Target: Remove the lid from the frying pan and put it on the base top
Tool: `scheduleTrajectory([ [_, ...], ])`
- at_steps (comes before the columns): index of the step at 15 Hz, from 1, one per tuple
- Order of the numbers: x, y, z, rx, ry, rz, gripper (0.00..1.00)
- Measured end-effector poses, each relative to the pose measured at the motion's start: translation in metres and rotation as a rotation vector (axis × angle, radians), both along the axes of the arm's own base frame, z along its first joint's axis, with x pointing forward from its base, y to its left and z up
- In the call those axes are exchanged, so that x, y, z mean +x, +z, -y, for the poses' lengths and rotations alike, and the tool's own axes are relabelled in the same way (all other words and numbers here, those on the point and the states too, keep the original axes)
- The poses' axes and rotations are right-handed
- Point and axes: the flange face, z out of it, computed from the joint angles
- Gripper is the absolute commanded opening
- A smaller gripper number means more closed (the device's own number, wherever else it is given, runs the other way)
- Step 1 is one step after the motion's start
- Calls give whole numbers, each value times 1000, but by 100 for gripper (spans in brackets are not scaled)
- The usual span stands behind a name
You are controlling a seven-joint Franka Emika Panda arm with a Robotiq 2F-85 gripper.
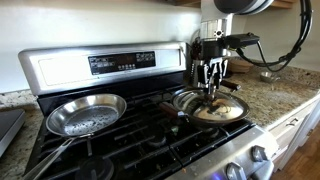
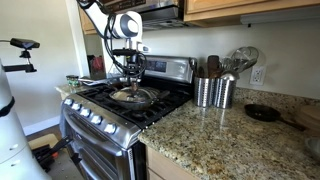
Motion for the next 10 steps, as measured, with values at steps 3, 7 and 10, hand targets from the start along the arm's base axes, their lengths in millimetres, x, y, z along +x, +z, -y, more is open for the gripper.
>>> scheduleTrajectory([
  [3, 1, 0, 3, 2, -4, 1, 20],
  [7, 1, 0, 4, 5, -6, 1, 20],
  [10, 1, 0, 4, 5, -5, 1, 20],
])
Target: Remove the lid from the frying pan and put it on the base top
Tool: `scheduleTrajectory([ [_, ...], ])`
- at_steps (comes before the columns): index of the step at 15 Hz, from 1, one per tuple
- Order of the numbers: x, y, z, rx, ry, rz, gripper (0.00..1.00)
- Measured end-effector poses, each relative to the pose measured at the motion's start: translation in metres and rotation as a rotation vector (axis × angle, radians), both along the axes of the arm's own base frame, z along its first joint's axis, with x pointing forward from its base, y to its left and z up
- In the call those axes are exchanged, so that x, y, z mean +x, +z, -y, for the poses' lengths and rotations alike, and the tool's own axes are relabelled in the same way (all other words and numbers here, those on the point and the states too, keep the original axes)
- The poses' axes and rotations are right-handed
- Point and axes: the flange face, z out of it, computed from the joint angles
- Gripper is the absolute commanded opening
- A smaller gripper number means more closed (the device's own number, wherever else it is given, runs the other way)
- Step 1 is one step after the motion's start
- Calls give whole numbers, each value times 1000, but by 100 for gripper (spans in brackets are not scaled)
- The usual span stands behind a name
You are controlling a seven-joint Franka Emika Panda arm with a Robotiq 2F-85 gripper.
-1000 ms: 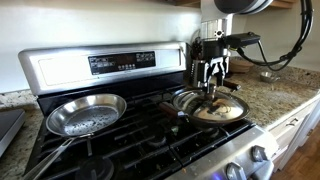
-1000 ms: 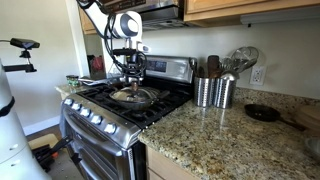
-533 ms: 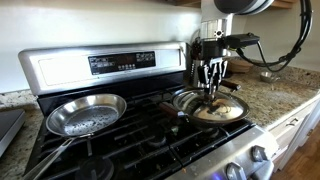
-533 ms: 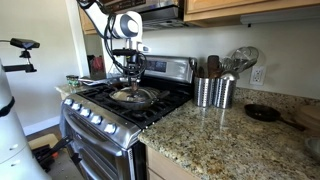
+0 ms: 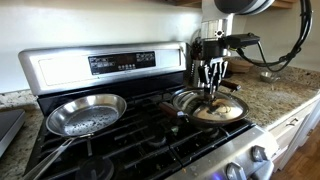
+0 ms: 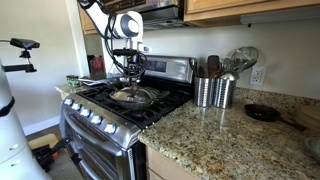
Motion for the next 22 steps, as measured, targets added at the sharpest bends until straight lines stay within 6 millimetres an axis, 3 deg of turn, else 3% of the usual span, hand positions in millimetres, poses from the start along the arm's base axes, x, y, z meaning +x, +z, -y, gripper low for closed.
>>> scheduleTrajectory([
  [5, -1, 9, -2, -3, 10, 19, 20],
  [14, -16, 71, 11, -39, 33, 172, 20],
  [18, -20, 88, 44, -70, -11, 233, 20],
  [22, -15, 95, 104, -91, -117, 244, 20],
])
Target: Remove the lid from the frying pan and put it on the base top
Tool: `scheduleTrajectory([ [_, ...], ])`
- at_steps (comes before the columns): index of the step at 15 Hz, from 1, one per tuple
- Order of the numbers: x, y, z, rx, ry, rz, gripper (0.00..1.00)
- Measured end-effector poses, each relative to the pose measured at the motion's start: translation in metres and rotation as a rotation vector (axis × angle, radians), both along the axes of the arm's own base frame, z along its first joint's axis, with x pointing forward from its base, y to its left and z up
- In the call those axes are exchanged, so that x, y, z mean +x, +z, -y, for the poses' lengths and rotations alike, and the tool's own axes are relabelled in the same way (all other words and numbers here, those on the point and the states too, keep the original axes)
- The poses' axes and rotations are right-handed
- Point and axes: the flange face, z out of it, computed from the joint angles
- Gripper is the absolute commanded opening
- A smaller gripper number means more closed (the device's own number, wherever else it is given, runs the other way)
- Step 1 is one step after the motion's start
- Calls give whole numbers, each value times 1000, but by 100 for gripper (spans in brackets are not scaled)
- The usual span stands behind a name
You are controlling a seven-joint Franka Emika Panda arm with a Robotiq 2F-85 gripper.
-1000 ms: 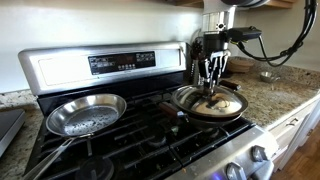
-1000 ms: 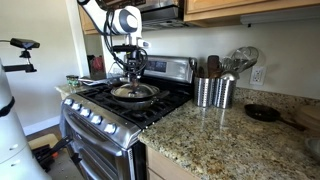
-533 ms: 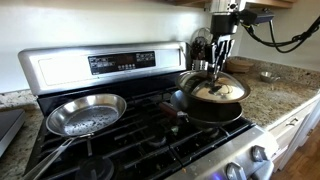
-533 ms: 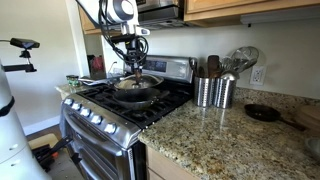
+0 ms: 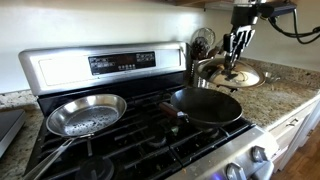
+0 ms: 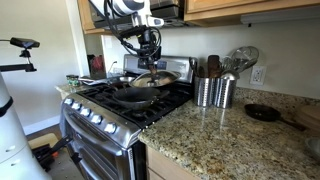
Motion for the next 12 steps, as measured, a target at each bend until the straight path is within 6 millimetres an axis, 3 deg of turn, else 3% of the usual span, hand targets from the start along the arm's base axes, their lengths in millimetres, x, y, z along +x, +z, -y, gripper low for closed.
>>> scheduleTrajectory([
  [7, -3, 3, 119, 12, -229, 19, 20],
  [12, -7, -24, 183, 20, -349, 7, 20],
])
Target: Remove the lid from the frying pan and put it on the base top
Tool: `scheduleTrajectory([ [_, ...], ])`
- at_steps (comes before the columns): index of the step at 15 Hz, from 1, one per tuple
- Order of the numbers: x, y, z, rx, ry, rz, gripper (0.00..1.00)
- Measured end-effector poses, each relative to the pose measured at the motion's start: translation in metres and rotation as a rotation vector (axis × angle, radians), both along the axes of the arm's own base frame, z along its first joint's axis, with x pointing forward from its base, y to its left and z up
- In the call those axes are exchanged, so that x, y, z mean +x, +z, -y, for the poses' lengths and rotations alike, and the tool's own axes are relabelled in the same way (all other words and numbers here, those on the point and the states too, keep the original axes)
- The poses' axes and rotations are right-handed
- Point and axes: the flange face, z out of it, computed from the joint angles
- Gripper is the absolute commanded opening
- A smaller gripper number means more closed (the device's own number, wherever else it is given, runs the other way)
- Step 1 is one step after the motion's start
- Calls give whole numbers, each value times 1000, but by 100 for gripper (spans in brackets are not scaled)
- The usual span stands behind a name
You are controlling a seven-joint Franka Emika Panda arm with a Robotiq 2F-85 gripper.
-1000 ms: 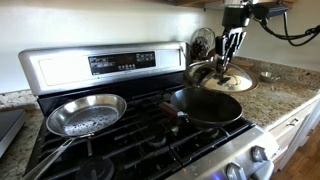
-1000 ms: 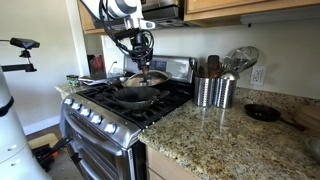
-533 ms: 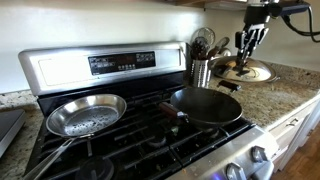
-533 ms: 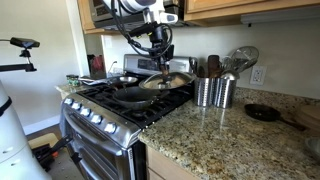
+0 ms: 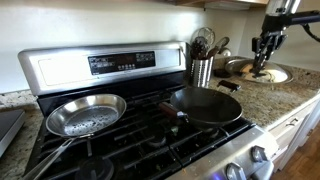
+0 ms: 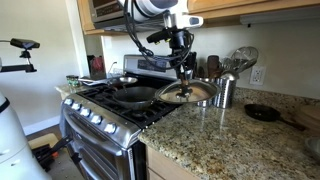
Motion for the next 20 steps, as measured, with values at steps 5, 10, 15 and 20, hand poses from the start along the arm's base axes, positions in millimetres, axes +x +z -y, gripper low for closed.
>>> scheduleTrajectory([
  [5, 7, -56, 38, 24, -85, -15, 20],
  [10, 23, -108, 45, 45, -123, -45, 20],
  [15, 31, -146, 46, 68, -151, -77, 20],
  [20, 37, -159, 41, 71, -145, -77, 77],
])
